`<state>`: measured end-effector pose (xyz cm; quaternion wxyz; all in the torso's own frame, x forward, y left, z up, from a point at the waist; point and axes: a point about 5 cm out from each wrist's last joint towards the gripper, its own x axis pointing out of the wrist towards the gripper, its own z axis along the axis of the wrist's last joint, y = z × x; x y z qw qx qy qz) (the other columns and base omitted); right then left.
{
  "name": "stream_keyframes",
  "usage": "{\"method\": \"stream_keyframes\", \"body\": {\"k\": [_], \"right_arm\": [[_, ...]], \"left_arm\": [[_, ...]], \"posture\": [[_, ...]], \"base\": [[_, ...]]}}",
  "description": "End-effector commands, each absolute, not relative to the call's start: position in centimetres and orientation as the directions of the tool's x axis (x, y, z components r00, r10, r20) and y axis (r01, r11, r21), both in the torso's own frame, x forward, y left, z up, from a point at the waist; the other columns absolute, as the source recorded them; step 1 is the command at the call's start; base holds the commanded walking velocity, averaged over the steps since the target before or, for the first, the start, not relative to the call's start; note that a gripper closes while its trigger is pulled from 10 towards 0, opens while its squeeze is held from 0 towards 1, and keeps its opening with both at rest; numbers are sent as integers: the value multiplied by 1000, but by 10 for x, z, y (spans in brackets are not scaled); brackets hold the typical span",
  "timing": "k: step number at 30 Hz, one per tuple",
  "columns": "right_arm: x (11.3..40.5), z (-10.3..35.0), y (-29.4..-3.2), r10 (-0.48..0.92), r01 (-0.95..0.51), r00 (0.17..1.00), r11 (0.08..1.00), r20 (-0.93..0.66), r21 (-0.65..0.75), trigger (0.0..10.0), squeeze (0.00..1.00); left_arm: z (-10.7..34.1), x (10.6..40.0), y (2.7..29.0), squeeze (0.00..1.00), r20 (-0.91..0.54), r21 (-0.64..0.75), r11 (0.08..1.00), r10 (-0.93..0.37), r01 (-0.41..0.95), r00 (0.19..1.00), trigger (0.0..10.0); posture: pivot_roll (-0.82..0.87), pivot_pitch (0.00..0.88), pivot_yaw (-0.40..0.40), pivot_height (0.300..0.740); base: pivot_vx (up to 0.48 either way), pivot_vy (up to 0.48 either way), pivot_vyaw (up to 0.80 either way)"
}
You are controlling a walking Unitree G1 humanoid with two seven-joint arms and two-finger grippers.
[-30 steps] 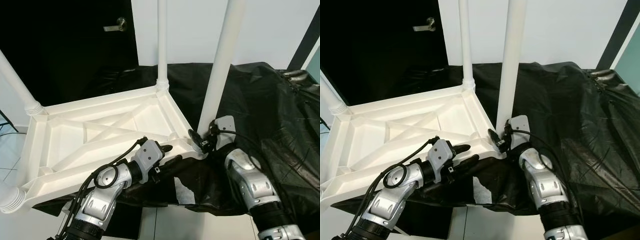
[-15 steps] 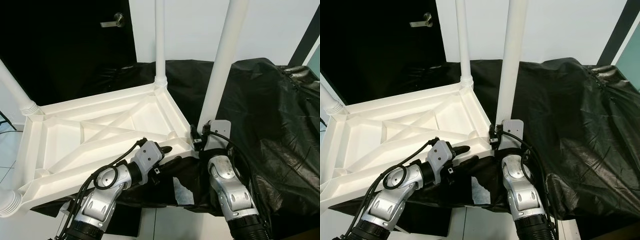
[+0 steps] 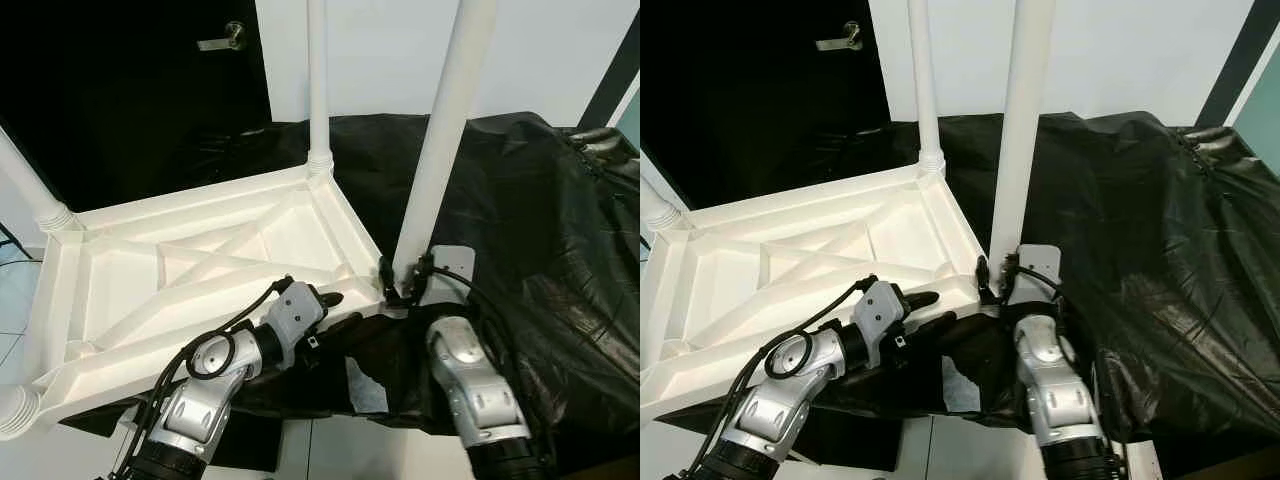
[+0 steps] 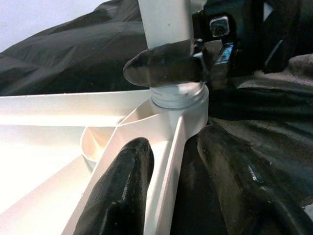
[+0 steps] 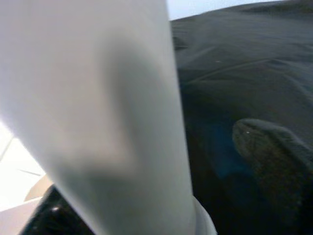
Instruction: Building children table
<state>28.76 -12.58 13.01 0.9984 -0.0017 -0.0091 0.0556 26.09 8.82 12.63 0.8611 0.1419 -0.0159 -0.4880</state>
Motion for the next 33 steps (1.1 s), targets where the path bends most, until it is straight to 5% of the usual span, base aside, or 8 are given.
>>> {"method": "stream_keyframes", "body": {"k": [1, 6, 7, 8, 22, 23, 25, 33], "right_arm": [[286, 131, -128, 120, -121, 992, 993, 30, 13, 10000, 1000], [287, 134, -141, 239, -239, 970, 971, 46, -12, 10000, 1000], [288, 134, -146, 312, -311, 949, 950, 41, -31, 10000, 208], [292, 135, -149, 397, -395, 917, 916, 24, -65, 10000, 0], [319, 141, -140, 692, -697, 715, 695, -98, -177, 10000, 0], [320, 140, -139, 723, -730, 681, 657, -117, -187, 4510, 0], [322, 138, -140, 756, -767, 639, 612, -142, -193, 0, 0], [320, 129, -147, 761, -780, 626, 603, -174, -170, 0, 0]], "left_arm": [[126, 262, 91, 0, -115, 266, 510, -826, 818, 552, 10000], [127, 264, 91, 0, -113, 268, 508, -827, 818, 551, 10000], [127, 265, 91, 0, -113, 269, 506, -828, 819, 549, 10000], [128, 265, 90, 0, -113, 271, 503, -830, 820, 546, 10000], [132, 269, 93, 0, -106, 288, 512, -823, 810, 558, 10000], [132, 268, 94, 0, -106, 289, 515, -820, 807, 562, 10000], [132, 267, 95, 0, -106, 290, 519, -817, 804, 566, 10000], [131, 265, 96, 0, -109, 287, 524, -814, 802, 571, 10000]], "posture": [[-34, 0, 25, 740], [-43, 0, 32, 740], [-44, 0, 33, 740], [-47, 0, 35, 740], [-6, 0, 20, 740], [-3, 0, 18, 740], [2, 0, 14, 740], [2, 0, 13, 740]], "base": [[0, 0, 0], [0, 0, 0], [0, 0, 0], [0, 0, 0], [0, 0, 0], [0, 0, 0], [0, 0, 0], [0, 0, 0]]}}
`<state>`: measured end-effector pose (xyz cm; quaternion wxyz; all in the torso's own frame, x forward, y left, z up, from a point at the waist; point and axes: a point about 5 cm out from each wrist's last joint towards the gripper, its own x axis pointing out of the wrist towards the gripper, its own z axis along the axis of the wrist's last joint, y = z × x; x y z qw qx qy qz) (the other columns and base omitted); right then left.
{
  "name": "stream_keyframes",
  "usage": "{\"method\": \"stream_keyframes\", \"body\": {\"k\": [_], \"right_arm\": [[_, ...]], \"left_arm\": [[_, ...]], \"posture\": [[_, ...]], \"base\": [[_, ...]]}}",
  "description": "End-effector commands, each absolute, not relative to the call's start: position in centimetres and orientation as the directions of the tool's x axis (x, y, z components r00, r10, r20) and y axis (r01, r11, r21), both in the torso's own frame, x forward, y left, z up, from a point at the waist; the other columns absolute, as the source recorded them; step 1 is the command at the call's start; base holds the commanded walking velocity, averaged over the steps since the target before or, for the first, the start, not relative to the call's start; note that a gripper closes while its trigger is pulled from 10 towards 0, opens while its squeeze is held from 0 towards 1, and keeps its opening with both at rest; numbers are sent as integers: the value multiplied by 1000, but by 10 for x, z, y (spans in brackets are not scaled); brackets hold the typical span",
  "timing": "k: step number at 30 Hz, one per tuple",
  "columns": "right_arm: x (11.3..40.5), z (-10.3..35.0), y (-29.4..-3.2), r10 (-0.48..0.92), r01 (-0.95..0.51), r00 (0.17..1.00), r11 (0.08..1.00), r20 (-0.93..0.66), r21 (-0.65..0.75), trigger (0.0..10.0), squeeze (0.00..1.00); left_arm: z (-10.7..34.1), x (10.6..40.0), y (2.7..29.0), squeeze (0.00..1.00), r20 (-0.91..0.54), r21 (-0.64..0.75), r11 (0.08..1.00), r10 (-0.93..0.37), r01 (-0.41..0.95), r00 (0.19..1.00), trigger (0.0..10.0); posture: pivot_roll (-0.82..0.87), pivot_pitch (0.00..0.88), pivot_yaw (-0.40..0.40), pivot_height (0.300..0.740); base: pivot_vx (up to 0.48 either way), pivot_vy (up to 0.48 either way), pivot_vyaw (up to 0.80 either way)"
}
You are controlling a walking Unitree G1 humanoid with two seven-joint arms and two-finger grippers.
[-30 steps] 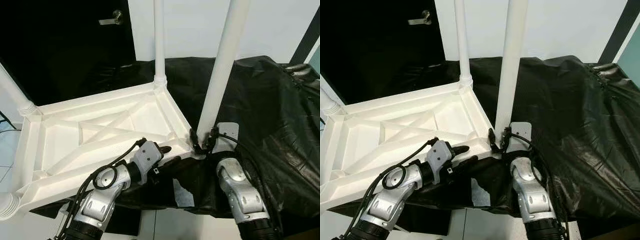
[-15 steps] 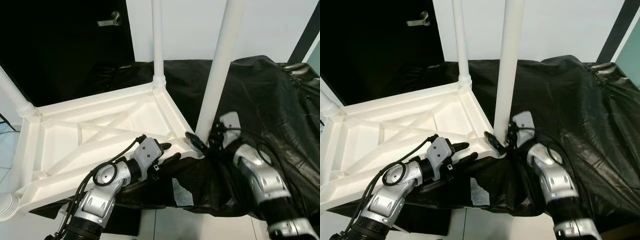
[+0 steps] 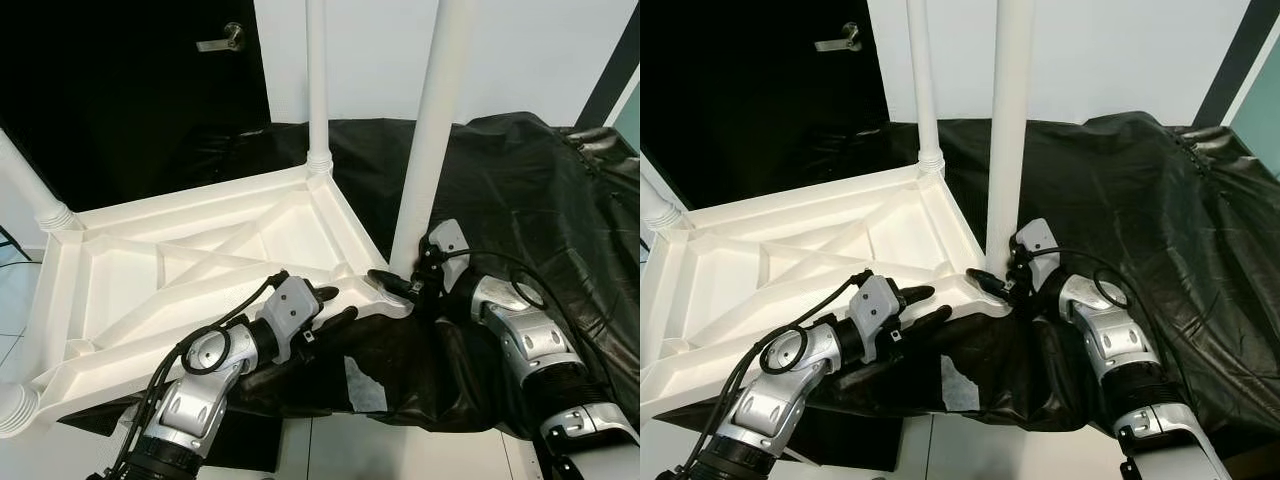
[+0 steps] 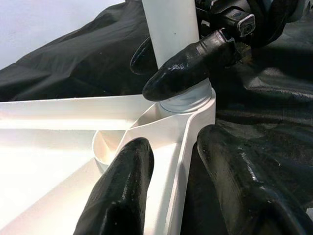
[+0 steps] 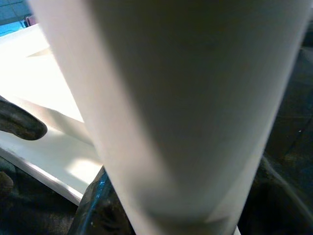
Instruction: Building children table
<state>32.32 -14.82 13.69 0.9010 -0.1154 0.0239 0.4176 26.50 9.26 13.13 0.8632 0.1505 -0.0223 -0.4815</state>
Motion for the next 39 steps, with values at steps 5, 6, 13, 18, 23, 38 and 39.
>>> {"method": "stream_keyframes", "body": {"k": [5, 6, 13, 18, 23, 38, 39], "right_arm": [[317, 123, -152, 709, -732, 682, 661, -182, -167, 3608, 0], [317, 123, -152, 709, -732, 682, 661, -182, -167, 3608, 0], [313, 116, -149, 516, -537, 843, 824, -152, -181, 10000, 0], [308, 111, -141, 374, -390, 917, 915, -141, -105, 10000, 0], [303, 107, -132, 168, -180, 978, 979, -125, -94, 10000, 0], [291, 112, -116, -123, 115, 985, 991, -119, -69, 10000, 0], [291, 112, -116, -121, 115, 985, 991, -120, -62, 10000, 0]], "left_arm": [[130, 264, 96, 0, -112, 285, 520, -817, 805, 566, 10000], [130, 264, 96, 0, -112, 285, 520, -817, 805, 566, 10000], [129, 263, 94, 0, -116, 282, 509, -823, 813, 555, 10000], [129, 263, 94, 0, -117, 281, 504, -826, 817, 551, 10000], [128, 262, 92, 0, -117, 279, 496, -832, 822, 542, 10000], [129, 262, 90, 0, -114, 281, 493, -835, 823, 539, 10000], [129, 262, 90, 0, -113, 281, 494, -834, 823, 539, 10000]], "posture": [[-9, 0, 21, 740], [-9, 0, 21, 740], [-19, 0, 23, 740], [-23, 0, 21, 740], [-22, 0, 20, 740], [-10, 0, 7, 740], [-10, 0, 7, 740]], "base": [[0, 0, 0], [0, 0, 0], [0, 0, 0], [0, 0, 0], [0, 0, 0], [0, 0, 0], [0, 0, 0]]}}
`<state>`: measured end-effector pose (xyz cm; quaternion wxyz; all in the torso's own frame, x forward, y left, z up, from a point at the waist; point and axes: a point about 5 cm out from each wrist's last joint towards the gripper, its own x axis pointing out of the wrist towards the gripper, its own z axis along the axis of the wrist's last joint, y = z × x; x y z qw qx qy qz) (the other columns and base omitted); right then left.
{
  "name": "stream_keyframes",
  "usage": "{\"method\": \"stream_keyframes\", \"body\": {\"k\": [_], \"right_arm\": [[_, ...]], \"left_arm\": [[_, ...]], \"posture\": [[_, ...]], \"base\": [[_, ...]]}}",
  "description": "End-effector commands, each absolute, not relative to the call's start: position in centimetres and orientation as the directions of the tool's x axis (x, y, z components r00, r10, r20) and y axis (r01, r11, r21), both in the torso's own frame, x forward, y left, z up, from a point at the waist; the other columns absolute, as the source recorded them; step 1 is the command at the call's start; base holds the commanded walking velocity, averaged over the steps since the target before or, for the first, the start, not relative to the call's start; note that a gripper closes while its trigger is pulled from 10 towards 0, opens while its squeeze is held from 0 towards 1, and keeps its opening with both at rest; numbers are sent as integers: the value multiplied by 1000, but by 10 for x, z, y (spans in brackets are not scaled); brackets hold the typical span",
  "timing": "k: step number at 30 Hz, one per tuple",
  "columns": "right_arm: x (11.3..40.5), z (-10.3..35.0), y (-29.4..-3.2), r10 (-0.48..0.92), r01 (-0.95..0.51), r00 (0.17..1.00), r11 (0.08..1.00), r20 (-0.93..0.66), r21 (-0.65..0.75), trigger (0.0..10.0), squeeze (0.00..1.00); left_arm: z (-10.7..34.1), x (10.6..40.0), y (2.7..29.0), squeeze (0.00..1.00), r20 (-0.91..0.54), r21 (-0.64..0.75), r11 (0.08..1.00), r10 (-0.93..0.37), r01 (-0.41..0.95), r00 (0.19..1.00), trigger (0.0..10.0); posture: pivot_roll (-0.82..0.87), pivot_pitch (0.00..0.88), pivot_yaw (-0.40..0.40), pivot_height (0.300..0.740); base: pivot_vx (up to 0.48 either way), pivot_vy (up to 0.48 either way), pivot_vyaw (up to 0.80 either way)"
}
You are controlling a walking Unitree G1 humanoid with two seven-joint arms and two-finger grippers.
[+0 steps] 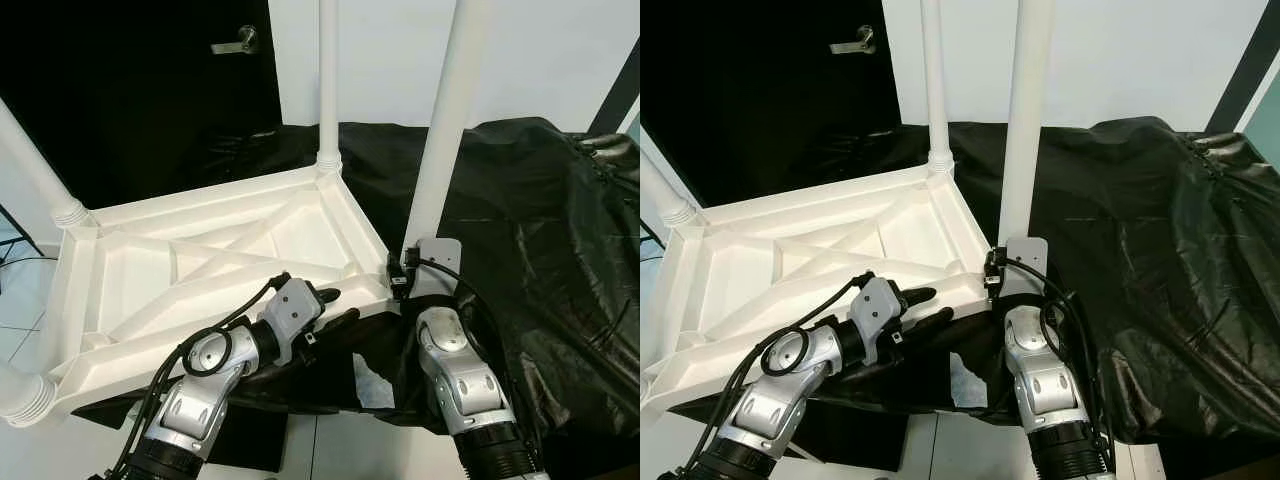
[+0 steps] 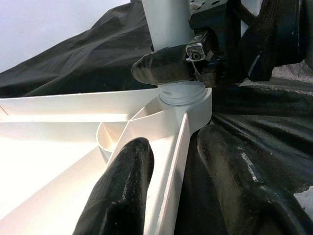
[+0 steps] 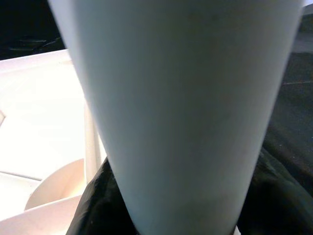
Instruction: Building children table
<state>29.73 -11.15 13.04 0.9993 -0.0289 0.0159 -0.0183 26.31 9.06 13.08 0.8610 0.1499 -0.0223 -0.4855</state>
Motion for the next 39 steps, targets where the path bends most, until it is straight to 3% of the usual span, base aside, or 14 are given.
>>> {"method": "stream_keyframes", "body": {"k": [1, 6, 7, 19, 20, 30, 33, 39], "right_arm": [[291, 112, -116, -121, 115, 985, 991, -120, -62, 10000, 0], [292, 115, -116, -132, 125, 985, 990, -110, -72, 10000, 0], [292, 117, -116, -130, 123, 986, 990, -102, -73, 10000, 1000], [281, 126, -117, -20, 19, 1000, 998, -15, -54, 10000, 1000], [276, 130, -118, 24, -22, 999, 998, 26, -54, 10000, 0], [266, 132, -120, 118, -115, 991, 992, 57, -50, 10000, 0], [250, 122, -128, 149, -146, 989, 984, 23, -97, 10000, 0], [244, 119, -132, 165, -162, 986, 980, 12, -116, 10000, 0]], "left_arm": [[129, 262, 90, 0, -113, 281, 494, -834, 823, 539, 10000], [128, 262, 90, 0, -113, 281, 494, -834, 823, 540, 10000], [128, 261, 90, 0, -113, 281, 495, -833, 822, 541, 10000], [127, 260, 91, 0, -114, 279, 502, -829, 819, 547, 10000], [127, 261, 95, 0, -118, 281, 506, -825, 816, 552, 10000], [131, 266, 107, 0, -117, 269, 533, -809, 802, 576, 10000], [136, 271, 124, 0, -100, 277, 586, -771, 762, 629, 10000], [138, 274, 133, 0, -86, 283, 620, -743, 732, 663, 10000]], "posture": [[-10, 0, 7, 740], [-8, 0, 1, 740], [-8, 0, 0, 740], [-14, 0, 1, 740], [-22, 0, 9, 740], [-30, 0, 22, 740], [-31, 0, 28, 740], [-29, 0, 28, 740]], "base": [[0, 0, 0], [0, 0, 0], [0, 0, 0], [0, 0, 0], [0, 0, 0], [0, 0, 0], [0, 0, 0], [0, 0, 0]]}}
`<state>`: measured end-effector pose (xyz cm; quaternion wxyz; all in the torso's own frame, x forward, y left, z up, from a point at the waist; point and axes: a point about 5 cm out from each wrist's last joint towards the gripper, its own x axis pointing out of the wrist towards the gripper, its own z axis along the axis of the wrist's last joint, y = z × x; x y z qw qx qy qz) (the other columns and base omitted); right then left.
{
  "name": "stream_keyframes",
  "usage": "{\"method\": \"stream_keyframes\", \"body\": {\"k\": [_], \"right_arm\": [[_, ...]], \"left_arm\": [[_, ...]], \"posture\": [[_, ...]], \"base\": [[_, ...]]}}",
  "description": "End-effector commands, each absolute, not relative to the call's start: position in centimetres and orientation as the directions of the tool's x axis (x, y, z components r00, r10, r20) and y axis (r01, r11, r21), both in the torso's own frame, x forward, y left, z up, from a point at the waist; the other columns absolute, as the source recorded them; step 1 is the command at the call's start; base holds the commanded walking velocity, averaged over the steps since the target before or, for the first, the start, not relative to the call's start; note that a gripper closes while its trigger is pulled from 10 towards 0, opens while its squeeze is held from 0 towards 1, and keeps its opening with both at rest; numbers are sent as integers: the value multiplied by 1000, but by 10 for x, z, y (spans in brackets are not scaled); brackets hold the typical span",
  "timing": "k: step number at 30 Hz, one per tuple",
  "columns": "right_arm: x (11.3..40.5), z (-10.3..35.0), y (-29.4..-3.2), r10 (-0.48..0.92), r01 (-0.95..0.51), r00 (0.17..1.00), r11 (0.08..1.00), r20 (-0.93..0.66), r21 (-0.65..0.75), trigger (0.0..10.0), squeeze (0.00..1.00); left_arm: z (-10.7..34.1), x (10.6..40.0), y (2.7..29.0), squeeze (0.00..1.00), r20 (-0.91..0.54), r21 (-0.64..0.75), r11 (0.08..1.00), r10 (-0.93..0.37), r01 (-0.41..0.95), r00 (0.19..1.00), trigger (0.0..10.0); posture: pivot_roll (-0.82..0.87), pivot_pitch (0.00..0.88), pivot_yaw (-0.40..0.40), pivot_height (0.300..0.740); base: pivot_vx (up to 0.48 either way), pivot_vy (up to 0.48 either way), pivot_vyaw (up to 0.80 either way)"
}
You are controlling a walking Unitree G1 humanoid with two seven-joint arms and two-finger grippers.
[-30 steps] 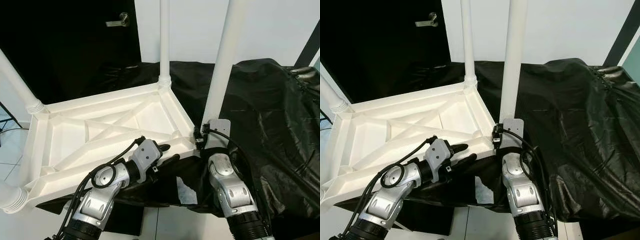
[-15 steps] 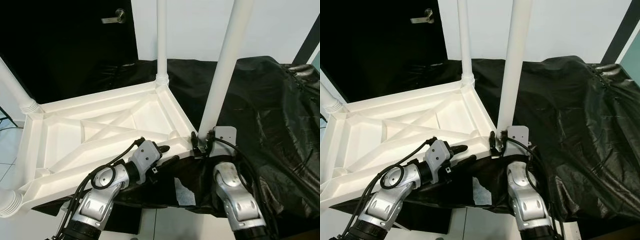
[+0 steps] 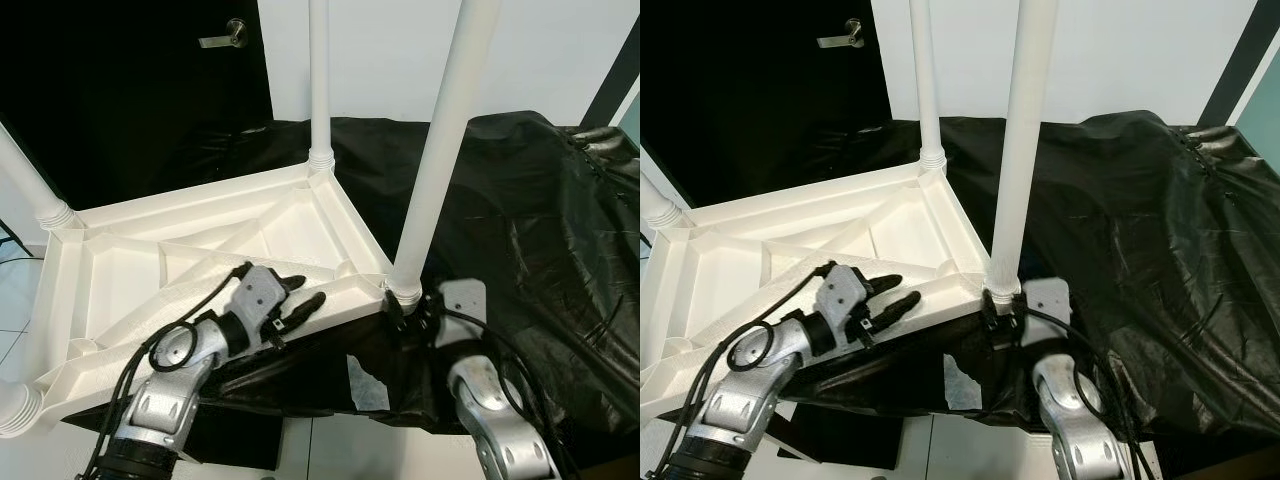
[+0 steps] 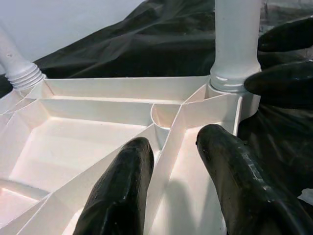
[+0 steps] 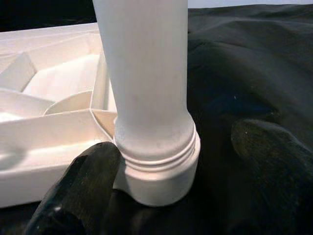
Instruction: Building children table
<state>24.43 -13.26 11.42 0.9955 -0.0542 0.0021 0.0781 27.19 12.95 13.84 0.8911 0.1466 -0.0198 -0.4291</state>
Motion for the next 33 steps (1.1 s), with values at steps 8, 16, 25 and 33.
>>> {"method": "stream_keyframes", "body": {"k": [8, 16, 25, 33], "right_arm": [[224, 113, -120, 402, -403, 915, 910, -23, -102, 10000, 0], [223, 114, -98, 603, -603, 797, 793, -31, -86, 10000, 0], [247, 130, -83, 652, -647, 757, 756, 27, -99, 10000, 0], [262, 142, -75, 665, -655, 744, 745, 68, -125, 10000, 0]], "left_arm": [[146, 290, 177, 0, -6, 269, 830, -505, 488, 863, 10000], [158, 301, 213, 0, 73, 187, 959, -231, 214, 970, 10000], [168, 299, 237, 0, 139, 130, 988, -104, 86, 985, 10000], [167, 292, 248, 0, 126, 190, 976, -130, 104, 984, 10000]], "posture": [[-26, 0, 32, 740], [-4, 0, 27, 740], [21, 0, 10, 740], [24, 0, 4, 740]], "base": [[0, 0, 0], [0, 0, 0], [0, 0, 0], [0, 0, 0]]}}
